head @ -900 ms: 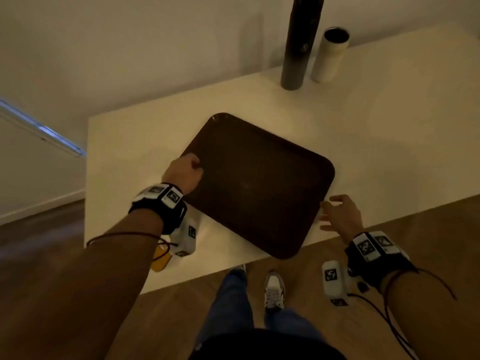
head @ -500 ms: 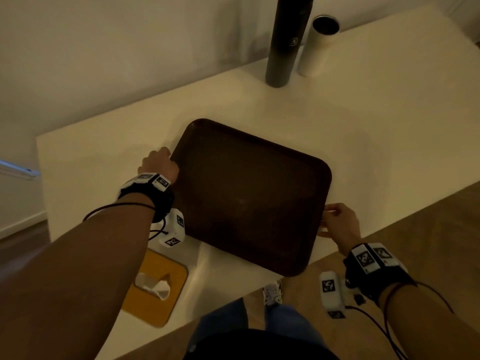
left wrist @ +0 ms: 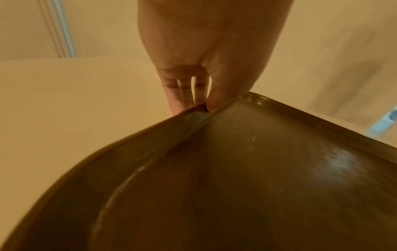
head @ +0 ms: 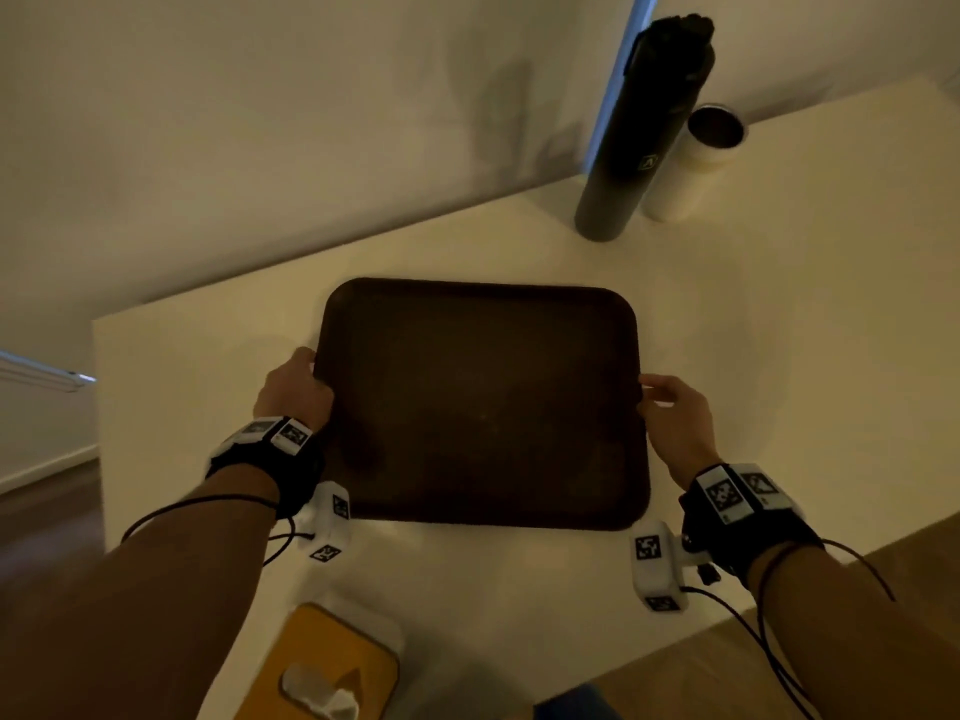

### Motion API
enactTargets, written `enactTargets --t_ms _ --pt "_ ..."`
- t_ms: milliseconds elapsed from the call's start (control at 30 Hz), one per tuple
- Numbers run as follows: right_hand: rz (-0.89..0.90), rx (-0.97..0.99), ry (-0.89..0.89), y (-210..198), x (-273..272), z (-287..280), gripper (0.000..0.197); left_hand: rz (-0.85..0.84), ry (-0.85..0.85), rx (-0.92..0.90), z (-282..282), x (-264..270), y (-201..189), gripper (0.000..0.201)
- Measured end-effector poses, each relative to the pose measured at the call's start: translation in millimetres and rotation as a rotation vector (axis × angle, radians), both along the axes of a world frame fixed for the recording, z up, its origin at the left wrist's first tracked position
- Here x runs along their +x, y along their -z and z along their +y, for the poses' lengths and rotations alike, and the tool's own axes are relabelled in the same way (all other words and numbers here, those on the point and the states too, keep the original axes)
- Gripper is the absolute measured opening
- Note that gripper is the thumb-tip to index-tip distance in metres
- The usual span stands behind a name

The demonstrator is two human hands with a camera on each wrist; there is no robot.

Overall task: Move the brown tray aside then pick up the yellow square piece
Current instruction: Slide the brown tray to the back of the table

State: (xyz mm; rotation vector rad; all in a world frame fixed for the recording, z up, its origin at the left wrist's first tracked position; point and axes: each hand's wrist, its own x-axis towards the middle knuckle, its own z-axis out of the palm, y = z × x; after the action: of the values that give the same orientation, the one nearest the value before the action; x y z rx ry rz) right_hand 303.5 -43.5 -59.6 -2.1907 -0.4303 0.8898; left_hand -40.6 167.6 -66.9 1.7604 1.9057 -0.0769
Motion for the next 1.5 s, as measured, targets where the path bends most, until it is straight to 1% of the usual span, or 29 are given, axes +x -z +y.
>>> enactTargets --t_ms 133,267,400,533,733,1000,1266,1499 --pt "-0.043 -0.008 -0.084 -3 8 53 0.045 -0.047 -0.087 0.022 2 -7 4 0.054" --pt "-0.101 -0.045 -0.16 -4 16 100 0.046 -0.101 -0.165 0.035 7 -8 7 0.063" --pt "-0.129 -0.068 -0.198 -5 23 133 0.046 -0.145 -0.247 0.028 16 -3 12 0.067" --pt "-0.151 -0.089 -0.23 -4 30 154 0.049 -0.165 -0.285 0.042 24 1 14 0.067" --pt "-0.172 -0.099 -0.272 1 34 174 0.048 -0.156 -0.3 0.046 40 0 18 0.068" --pt "-0.182 -0.122 -0.296 2 36 188 0.047 -0.166 -0.323 0.031 48 -2 19 0.068" --pt "-0.166 -0.118 -0.278 2 32 195 0.047 -0.158 -0.322 0.043 53 -5 22 0.068" --pt "-0.187 -0.114 -0.306 4 34 196 0.047 -0.162 -0.307 0.058 53 -5 23 0.067"
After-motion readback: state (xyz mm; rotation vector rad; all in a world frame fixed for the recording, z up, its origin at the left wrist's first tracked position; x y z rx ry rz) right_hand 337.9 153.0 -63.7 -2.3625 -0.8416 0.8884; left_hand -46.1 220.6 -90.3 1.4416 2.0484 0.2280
